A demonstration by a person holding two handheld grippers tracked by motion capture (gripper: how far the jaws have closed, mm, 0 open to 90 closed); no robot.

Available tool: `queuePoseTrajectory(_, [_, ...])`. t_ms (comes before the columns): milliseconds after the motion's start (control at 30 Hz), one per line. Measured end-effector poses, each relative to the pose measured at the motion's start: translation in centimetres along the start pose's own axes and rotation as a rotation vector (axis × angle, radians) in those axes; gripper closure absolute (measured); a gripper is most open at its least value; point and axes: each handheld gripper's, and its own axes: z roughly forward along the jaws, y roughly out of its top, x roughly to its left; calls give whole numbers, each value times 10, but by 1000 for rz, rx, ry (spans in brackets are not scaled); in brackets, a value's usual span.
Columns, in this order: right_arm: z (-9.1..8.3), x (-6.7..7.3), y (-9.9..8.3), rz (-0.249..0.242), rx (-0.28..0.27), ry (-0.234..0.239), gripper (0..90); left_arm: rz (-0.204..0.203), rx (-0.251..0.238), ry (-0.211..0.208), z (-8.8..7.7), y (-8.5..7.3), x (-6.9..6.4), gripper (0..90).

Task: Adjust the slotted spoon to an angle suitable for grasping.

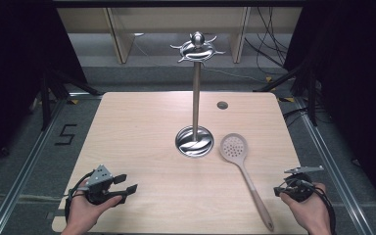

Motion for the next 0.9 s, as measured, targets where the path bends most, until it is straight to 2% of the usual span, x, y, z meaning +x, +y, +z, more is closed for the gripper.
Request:
queuePoseTrajectory(67, [-2,2,-1,6,21,-1,900,-6,-5,-4,1,0,0,397])
queuePoseTrajectory(100, [0,1,-1,-23,22,-12,900,-6,-10,-13,3,1,0,397])
queuePoseTrajectory(133, [0,1,-1,-48,37,5,900,-1,1,-10,4,2,0,398])
queuePoseTrajectory(167, [-2,3,-2,-32,81,17,900,3,1,-15,6,3,0,398])
queuePoseTrajectory(200, [-1,4,-3,-44,115,5,900,-9,-3,-25,9,4,-1,398])
queuePoseTrajectory(233, [-1,4,-3,-44,115,5,900,16,6,-31,10,6,0,398])
queuePoseTrajectory(267, [-1,4,-4,-44,123,-6,900,-1,0,-31,13,6,-3,398])
queuePoseTrajectory(300, [-1,5,-4,-47,142,0,900,22,15,-38,14,7,-2,398])
queuePoseTrajectory(333, [-1,5,-5,-52,155,-1,900,9,12,-38,16,7,-4,398])
queuePoseTrajectory(433, [0,7,-5,-73,202,-10,900,34,8,-50,19,9,-5,399])
queuePoseTrajectory(567, [1,9,-8,-97,276,7,900,47,20,-67,20,10,-5,402])
queuePoseTrajectory(600, [3,9,-10,-118,289,4,900,49,22,-70,21,10,-6,404])
queuePoseTrajectory(667, [3,10,-11,-117,296,6,900,47,16,-66,22,11,-7,405])
queuePoseTrajectory(767, [3,14,-12,-134,321,9,900,66,22,-71,23,13,-7,407])
queuePoseTrajectory(833, [4,18,-12,-142,348,6,900,50,11,-75,25,12,-9,407])
queuePoseTrajectory(867, [7,16,-13,-169,344,8,900,60,20,-73,25,13,-8,408])
queuePoseTrajectory(900, [8,19,-14,-159,363,8,900,43,22,-69,25,13,-10,408])
